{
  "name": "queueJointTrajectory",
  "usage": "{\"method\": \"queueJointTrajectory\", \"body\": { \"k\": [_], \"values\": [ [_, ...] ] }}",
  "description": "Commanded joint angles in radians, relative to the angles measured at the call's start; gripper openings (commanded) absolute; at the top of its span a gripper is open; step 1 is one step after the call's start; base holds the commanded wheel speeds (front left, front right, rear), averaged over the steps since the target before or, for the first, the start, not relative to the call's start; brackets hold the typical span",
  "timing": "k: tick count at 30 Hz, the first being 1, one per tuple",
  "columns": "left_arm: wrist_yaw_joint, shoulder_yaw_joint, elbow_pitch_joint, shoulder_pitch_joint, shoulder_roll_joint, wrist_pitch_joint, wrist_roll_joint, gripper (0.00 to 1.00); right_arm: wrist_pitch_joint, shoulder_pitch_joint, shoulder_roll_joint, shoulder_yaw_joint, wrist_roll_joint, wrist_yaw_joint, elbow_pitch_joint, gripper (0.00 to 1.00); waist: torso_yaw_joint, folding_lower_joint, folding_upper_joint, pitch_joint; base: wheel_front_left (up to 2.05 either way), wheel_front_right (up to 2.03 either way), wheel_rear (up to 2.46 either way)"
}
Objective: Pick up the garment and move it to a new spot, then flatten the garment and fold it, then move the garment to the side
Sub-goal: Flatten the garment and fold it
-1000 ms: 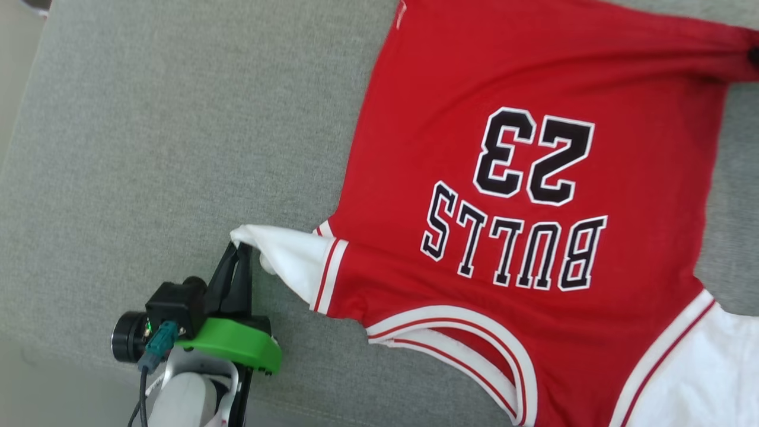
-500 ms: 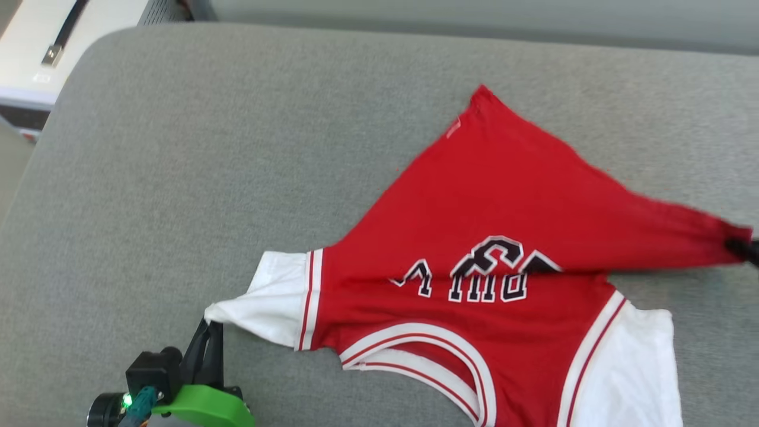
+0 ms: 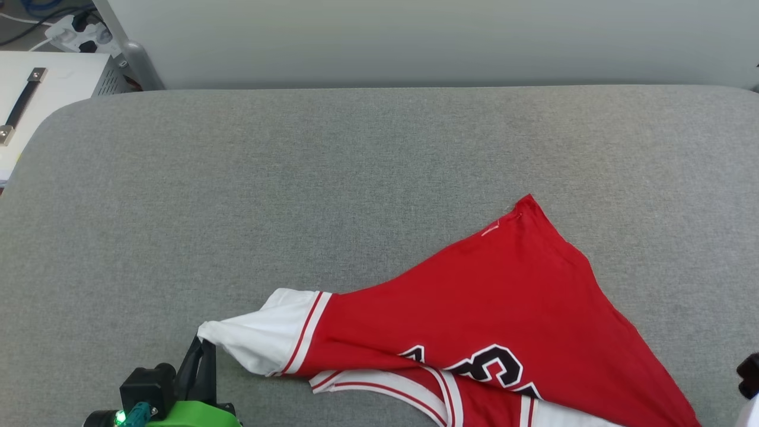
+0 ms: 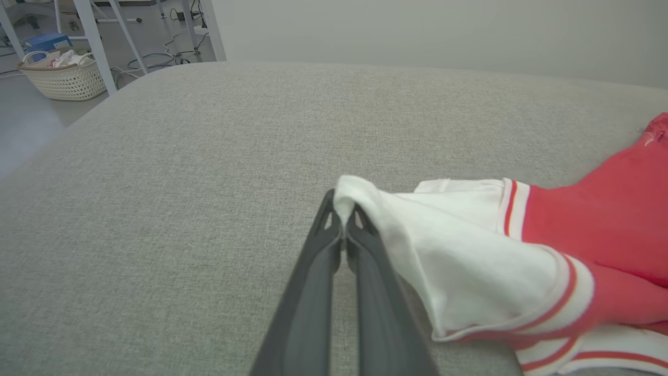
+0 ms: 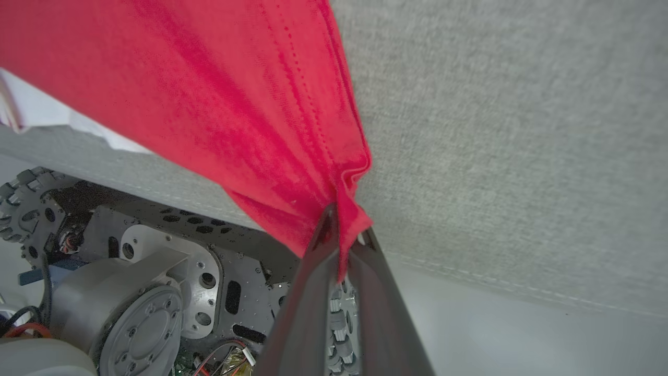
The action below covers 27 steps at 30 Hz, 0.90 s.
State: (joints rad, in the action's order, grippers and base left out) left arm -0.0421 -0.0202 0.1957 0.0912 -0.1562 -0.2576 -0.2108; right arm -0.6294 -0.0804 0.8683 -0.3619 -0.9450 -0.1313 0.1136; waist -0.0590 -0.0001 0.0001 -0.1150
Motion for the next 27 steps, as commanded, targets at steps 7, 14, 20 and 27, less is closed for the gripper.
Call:
{"method": "queueJointTrajectory", "body": {
  "k": [7, 14, 20, 27],
  "values": [
    [0.002, -0.001, 0.005, -0.001, -0.002, -0.004, 0.004, 0.00, 0.002, -0.094, -0.104, 0.077, 0.071, 0.001, -0.030, 0.06, 0.002, 0.0001, -0.0001, -0.001, 0.00, 0.00, 0.00],
    [0.005, -0.004, 0.002, 0.003, -0.005, -0.004, 0.008, 0.00, 0.050, -0.047, -0.148, 0.211, 0.139, 0.001, -0.114, 1.00, 0.000, 0.0001, -0.0001, 0.015, 0.00, 0.00, 0.00],
    [0.006, -0.014, -0.012, -0.002, -0.006, -0.004, 0.012, 0.00, 0.083, 0.065, -0.155, 0.278, 0.190, 0.001, -0.226, 1.00, -0.014, 0.0001, -0.0001, 0.006, 0.00, 0.00, 0.00],
    [0.005, -0.026, -0.033, -0.038, -0.005, -0.004, 0.016, 0.00, 0.000, 0.326, -0.163, 0.168, 0.240, 0.001, -0.273, 1.00, -0.039, 0.0001, -0.0001, -0.048, 0.00, 0.00, 0.00]
  ]
}}
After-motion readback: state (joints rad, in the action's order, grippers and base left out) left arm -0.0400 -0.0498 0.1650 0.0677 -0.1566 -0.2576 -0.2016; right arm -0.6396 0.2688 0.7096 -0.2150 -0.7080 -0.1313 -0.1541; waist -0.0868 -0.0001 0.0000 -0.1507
